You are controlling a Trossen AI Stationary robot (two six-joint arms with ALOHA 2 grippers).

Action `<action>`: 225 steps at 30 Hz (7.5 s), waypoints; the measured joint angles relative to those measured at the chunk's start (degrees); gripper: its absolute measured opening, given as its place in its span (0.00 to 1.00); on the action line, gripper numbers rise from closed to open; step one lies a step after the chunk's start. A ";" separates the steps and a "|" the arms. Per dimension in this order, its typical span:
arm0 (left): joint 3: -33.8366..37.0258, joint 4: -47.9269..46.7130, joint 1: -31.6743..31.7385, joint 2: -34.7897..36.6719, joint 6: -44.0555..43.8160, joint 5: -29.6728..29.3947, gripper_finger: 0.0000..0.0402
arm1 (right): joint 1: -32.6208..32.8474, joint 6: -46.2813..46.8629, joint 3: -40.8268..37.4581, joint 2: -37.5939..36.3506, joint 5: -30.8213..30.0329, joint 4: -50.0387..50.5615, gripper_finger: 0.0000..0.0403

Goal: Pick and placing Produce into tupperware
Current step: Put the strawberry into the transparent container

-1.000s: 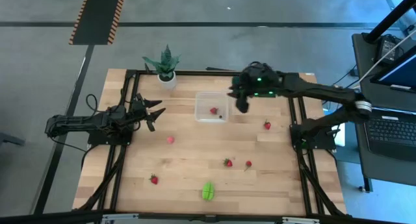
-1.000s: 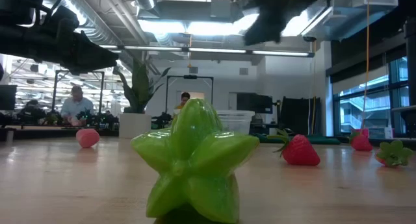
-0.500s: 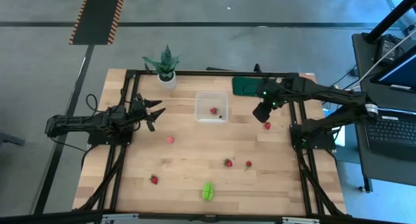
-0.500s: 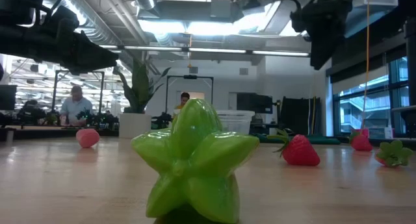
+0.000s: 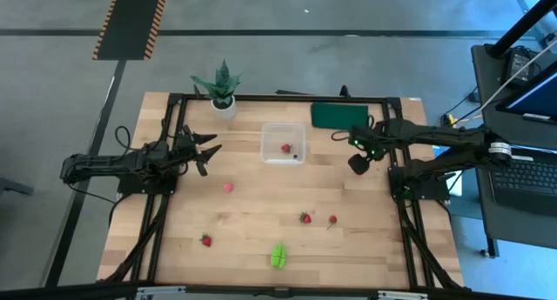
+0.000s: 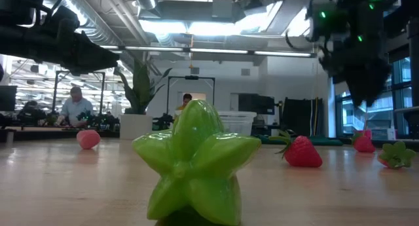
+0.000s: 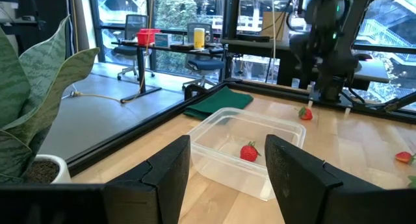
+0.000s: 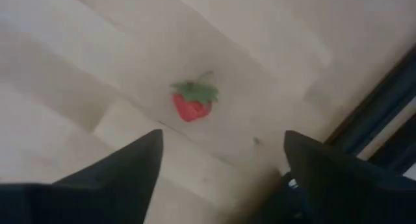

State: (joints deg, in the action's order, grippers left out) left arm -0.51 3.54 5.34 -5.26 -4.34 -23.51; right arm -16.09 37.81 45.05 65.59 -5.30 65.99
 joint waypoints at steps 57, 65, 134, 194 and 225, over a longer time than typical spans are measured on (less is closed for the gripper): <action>0.00 0.00 0.01 0.02 -0.02 -0.02 0.48 | 0.67 6.94 -22.28 -0.58 0.48 -31.06 0.36; 0.00 0.00 0.01 0.02 -0.01 -0.02 0.48 | 0.67 6.94 -22.31 -0.55 1.07 -31.35 0.41; 0.01 0.01 0.02 0.00 -0.01 -0.01 0.48 | -2.52 -31.17 34.13 49.26 12.99 -43.38 0.41; 0.00 -0.01 0.00 0.02 0.00 0.28 0.48 | 42.19 -39.68 7.09 15.37 4.60 -29.08 0.62; 0.00 0.00 0.00 0.01 0.00 0.26 0.48 | 42.96 -39.32 7.09 31.98 5.42 -31.20 0.56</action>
State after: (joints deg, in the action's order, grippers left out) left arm -0.50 3.54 5.34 -5.25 -4.34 -23.24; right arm 26.87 -1.51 52.14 97.57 0.12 34.79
